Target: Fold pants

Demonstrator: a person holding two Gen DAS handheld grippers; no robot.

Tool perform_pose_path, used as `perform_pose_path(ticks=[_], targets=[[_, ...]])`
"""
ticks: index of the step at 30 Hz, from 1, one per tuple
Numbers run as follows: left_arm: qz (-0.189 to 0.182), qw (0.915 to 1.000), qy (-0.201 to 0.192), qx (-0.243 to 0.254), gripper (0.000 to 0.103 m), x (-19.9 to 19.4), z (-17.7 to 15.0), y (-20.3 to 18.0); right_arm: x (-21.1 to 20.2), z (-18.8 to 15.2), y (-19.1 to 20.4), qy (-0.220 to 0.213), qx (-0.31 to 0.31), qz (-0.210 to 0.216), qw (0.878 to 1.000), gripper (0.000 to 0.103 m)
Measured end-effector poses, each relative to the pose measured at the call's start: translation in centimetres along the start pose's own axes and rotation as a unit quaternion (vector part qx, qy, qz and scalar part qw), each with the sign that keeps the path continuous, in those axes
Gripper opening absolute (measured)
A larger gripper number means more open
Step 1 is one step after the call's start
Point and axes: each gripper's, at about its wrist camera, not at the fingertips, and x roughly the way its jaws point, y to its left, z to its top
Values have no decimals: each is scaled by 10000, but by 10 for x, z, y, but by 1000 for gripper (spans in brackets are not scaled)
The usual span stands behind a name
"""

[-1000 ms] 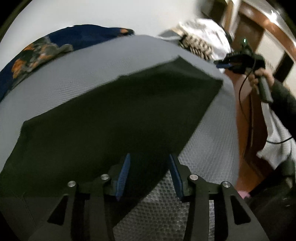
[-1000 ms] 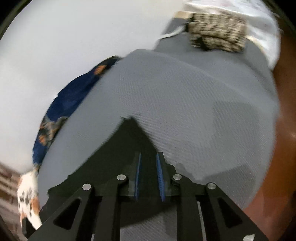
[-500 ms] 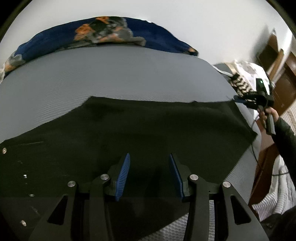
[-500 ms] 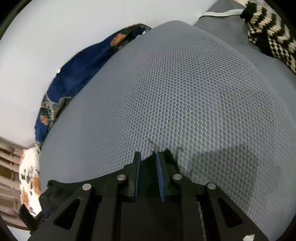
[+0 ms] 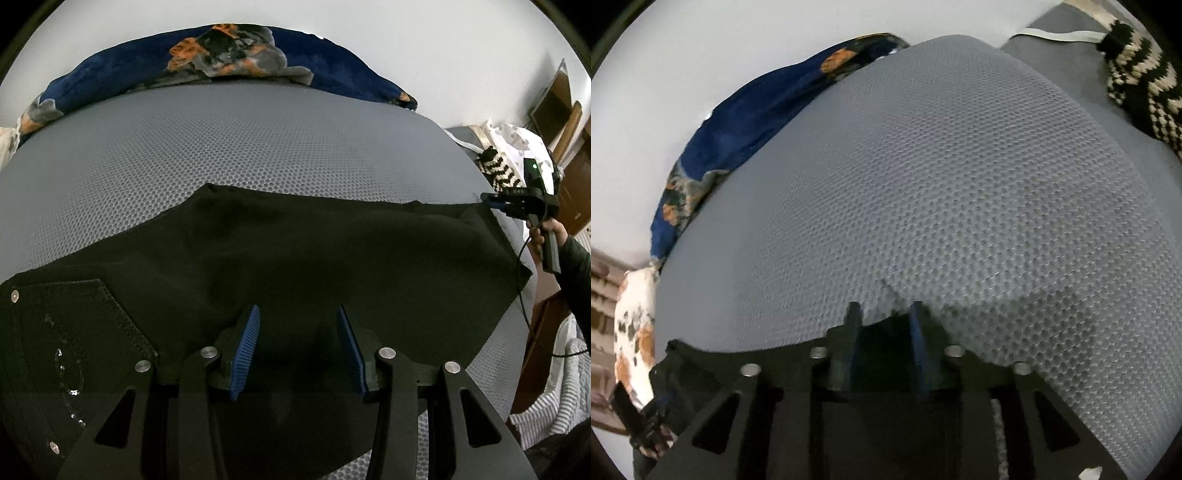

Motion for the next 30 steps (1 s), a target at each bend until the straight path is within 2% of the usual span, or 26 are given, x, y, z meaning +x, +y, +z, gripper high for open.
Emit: perform_pose_path(ticks=[1,3,4,7,9,11,13,19,22,23,27,30], targets=[[11,10000,6,-3,45,1,0,0,0,-2,3,-2,-65,-25,10000,31],[46,10000,17,7,45,2,1,1,-2,-8,15,-80,-400,-262,9988,9],[64,10000,15,13,45,3,1,2,-5,-11,21,-160,-546,-384,9976,8],[118,9999,-47,4,45,3,3,5,-26,-22,37,-807,-755,-632,9919,7],[165,9998,-110,-1,45,2,3,8,-38,-25,37,-1168,-688,-788,9876,6],[249,9995,-193,-3,45,1,4,12,-42,-25,33,-1345,-528,-846,9859,4],[412,9989,-209,-6,45,2,4,16,-34,-22,29,-1316,-349,-979,9858,2],[630,9976,-57,-267,45,11,-2,40,-1,-18,11,-952,80,-1212,9880,4],[587,9979,-87,-262,45,11,-5,44,-5,-19,7,-939,330,-1220,9875,15],[610,9979,-67,-228,45,10,-5,43,-9,-19,9,-948,377,-1242,9870,21],[574,9983,-24,-109,45,3,-9,41,-29,-25,33,-1085,168,-1192,9868,22],[585,9983,41,10,45,-4,-21,43,-37,-30,74,-1054,-317,-895,9899,23]])
